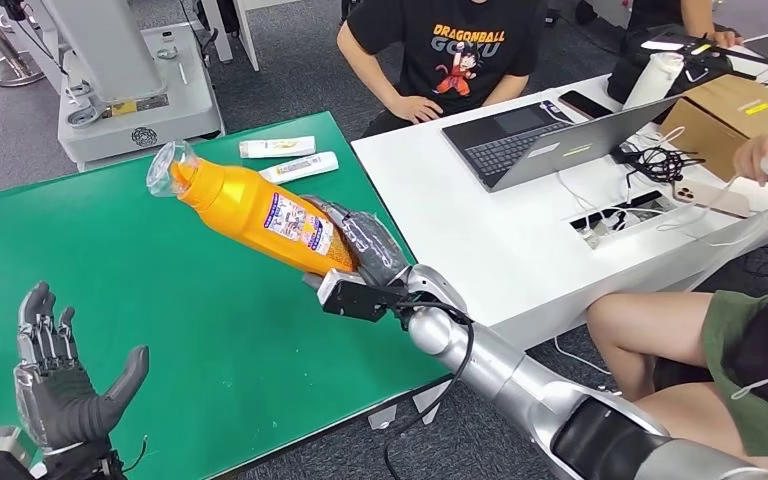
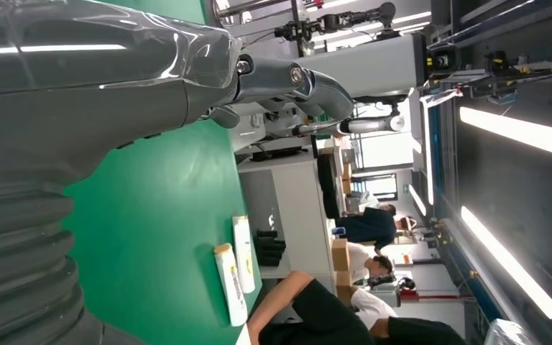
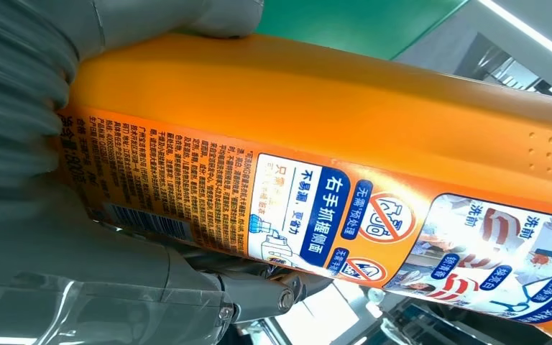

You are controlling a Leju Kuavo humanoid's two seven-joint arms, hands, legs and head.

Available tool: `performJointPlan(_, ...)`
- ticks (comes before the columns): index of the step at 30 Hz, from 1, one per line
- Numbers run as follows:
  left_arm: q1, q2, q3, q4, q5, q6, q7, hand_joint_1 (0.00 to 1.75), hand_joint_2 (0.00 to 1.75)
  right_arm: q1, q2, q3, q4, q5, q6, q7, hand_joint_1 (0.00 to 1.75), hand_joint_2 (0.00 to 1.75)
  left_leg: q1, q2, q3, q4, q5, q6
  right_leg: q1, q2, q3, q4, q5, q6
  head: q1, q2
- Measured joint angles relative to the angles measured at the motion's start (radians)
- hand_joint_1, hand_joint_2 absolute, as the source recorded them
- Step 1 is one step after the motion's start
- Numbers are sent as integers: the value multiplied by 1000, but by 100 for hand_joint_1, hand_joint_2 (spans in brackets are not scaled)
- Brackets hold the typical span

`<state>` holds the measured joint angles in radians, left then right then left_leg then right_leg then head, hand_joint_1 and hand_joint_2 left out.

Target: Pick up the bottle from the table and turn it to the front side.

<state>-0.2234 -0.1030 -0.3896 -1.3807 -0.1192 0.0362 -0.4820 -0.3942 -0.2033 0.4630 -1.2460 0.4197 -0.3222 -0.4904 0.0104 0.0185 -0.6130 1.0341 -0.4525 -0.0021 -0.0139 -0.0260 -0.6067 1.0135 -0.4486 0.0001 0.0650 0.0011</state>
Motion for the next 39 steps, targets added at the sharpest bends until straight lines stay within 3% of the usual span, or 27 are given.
performJointPlan(9,-8,15,15,14,27,-26,-11,0,175,-20,52,13,3,-1,36,-26,175,175,0,0,-1,0,0,0,0,0,0,0,0,0,0,0)
performJointPlan(19,71,49,39,-54,36,16,-7,0,175,-54,156,39,-1,0,88,-31,175,175,0,0,-1,-1,0,0,1,-1,-1,0,-1,0,0,0)
performJointPlan(30,71,46,22,-83,32,-19,23,0,175,-6,159,41,-35,-10,95,-50,175,175,0,0,-1,0,0,0,0,0,-1,-1,-1,0,0,0)
performJointPlan(39,-1,22,15,-51,71,-78,41,0,175,-6,159,49,-20,-37,104,-74,175,175,0,0,-1,0,0,0,0,-1,0,0,-1,0,0,0)
